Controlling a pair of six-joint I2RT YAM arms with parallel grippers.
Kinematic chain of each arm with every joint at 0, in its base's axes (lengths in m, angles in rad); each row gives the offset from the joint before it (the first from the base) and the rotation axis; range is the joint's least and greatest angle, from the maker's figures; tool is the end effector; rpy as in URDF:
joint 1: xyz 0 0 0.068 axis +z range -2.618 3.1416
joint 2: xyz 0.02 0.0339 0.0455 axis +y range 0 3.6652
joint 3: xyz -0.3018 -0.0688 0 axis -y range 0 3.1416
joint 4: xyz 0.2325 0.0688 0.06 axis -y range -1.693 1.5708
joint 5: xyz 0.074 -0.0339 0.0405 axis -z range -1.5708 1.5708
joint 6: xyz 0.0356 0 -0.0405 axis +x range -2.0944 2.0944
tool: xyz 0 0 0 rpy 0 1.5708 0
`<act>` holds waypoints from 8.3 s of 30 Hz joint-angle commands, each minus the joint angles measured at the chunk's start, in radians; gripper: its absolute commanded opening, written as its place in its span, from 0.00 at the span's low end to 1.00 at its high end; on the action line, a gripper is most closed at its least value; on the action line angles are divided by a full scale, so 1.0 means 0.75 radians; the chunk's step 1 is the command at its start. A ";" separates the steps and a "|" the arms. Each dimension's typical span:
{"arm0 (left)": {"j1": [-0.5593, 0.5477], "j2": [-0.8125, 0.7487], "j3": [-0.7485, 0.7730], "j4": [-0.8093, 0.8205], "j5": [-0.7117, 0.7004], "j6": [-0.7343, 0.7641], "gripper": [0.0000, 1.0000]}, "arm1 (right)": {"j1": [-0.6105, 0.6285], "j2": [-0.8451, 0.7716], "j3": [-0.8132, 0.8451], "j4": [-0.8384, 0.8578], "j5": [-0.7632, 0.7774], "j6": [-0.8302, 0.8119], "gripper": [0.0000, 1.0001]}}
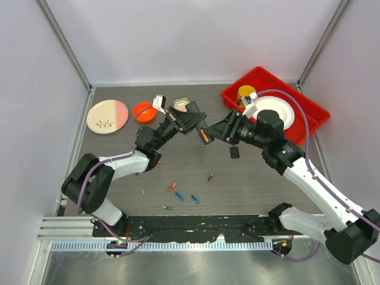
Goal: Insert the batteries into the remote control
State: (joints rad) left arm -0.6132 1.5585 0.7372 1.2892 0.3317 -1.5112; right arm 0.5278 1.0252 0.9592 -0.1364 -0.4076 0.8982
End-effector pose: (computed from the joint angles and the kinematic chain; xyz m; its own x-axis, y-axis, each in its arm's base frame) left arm 0.2507 -0.1906 0.3345 -0.7585 -0.6203 -0.1998 0.4148 -0.2230 -0.8822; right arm 0.1690 0.1149 0.3946 -0.7323 0.4043 -0.5480 -0.3612 0.4515 0.8159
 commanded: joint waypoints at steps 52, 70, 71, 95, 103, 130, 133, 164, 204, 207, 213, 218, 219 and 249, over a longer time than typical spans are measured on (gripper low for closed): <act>0.004 -0.029 0.034 0.343 0.002 0.008 0.00 | -0.010 0.044 -0.146 0.233 -0.089 0.097 0.37; 0.079 -0.037 -0.120 0.343 0.032 0.011 0.00 | -0.135 -0.148 0.018 -0.188 0.217 -0.209 0.71; 0.085 -0.047 -0.136 0.343 0.040 0.011 0.00 | -0.135 -0.136 0.000 -0.261 0.259 -0.234 0.70; 0.173 -0.223 -0.511 0.343 0.331 0.002 0.00 | -0.068 0.061 -0.379 0.404 -0.299 -0.009 0.70; 0.171 -0.166 -0.457 0.343 0.357 -0.002 0.00 | 0.028 0.136 -0.326 0.470 -0.375 -0.029 0.71; 0.171 -0.172 -0.437 0.343 0.345 -0.012 0.00 | 0.239 0.306 -0.240 0.505 -0.375 -0.058 0.52; 0.171 -0.174 -0.435 0.343 0.345 -0.014 0.00 | 0.239 0.306 -0.242 0.505 -0.373 -0.058 0.52; 0.171 -0.168 -0.429 0.343 0.327 -0.002 0.00 | 0.268 0.327 -0.224 0.411 -0.395 -0.114 0.33; 0.196 -0.206 -0.486 0.343 0.317 0.011 0.00 | -0.151 0.001 -0.258 0.094 0.092 -0.275 0.76; 0.204 -0.237 -0.510 0.328 0.321 0.004 0.00 | -0.153 0.174 -0.224 0.002 0.334 -0.353 0.65; 0.206 -0.303 -0.578 0.302 0.310 -0.026 0.00 | -0.072 0.538 -0.148 0.176 0.590 -0.428 0.60; 0.204 -0.395 -0.688 0.267 0.308 -0.055 0.00 | -0.002 0.833 0.099 0.147 0.701 -0.612 0.60; 0.204 -0.419 -0.701 0.249 0.306 -0.051 0.00 | 0.004 0.872 0.132 0.143 0.727 -0.625 0.62; 0.204 -0.638 -0.703 -0.058 0.329 0.133 0.00 | 0.108 1.282 0.396 0.018 0.811 -0.819 0.42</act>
State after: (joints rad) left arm -0.4641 1.0782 0.1776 1.1713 0.5625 -1.4109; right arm 0.6029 1.9816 1.2537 -0.1047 0.1593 0.3080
